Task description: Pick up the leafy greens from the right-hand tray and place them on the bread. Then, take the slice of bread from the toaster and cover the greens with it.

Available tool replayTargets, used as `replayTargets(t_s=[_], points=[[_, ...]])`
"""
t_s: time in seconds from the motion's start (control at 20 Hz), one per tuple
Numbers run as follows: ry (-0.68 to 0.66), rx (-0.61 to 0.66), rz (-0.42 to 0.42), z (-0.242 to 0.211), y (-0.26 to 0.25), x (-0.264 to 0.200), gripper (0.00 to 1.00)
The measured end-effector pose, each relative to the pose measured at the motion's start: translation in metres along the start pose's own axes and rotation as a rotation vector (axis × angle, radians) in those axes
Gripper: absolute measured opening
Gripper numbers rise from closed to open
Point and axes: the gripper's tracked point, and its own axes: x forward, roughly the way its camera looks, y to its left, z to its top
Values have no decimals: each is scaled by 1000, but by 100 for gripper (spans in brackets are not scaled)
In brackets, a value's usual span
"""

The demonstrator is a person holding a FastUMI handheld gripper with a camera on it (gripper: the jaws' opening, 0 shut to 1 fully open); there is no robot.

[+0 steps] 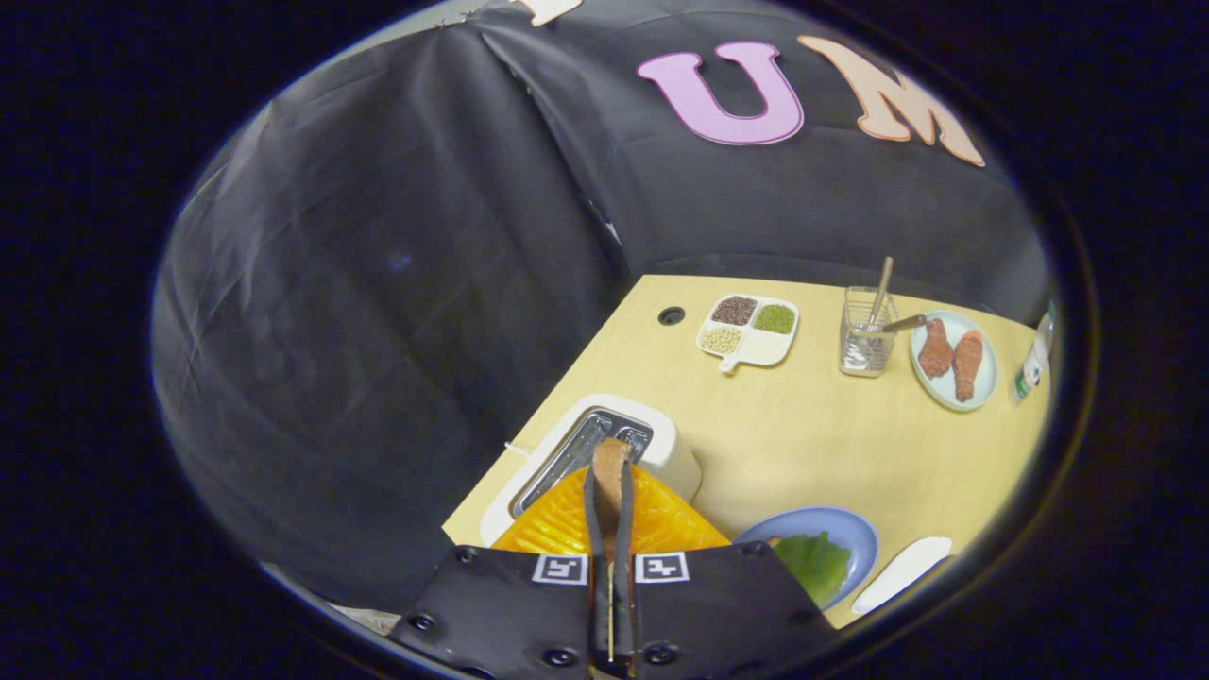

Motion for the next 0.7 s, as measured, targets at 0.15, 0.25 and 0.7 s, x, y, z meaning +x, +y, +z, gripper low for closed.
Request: replayTargets(t_s=[0.15,0.25,0.7], points=[[-26,49,29,2,-4,-14,5],[-38,55,29,3,-10,-27,4],[-42,73,-3,-14,-43,-49,4]])
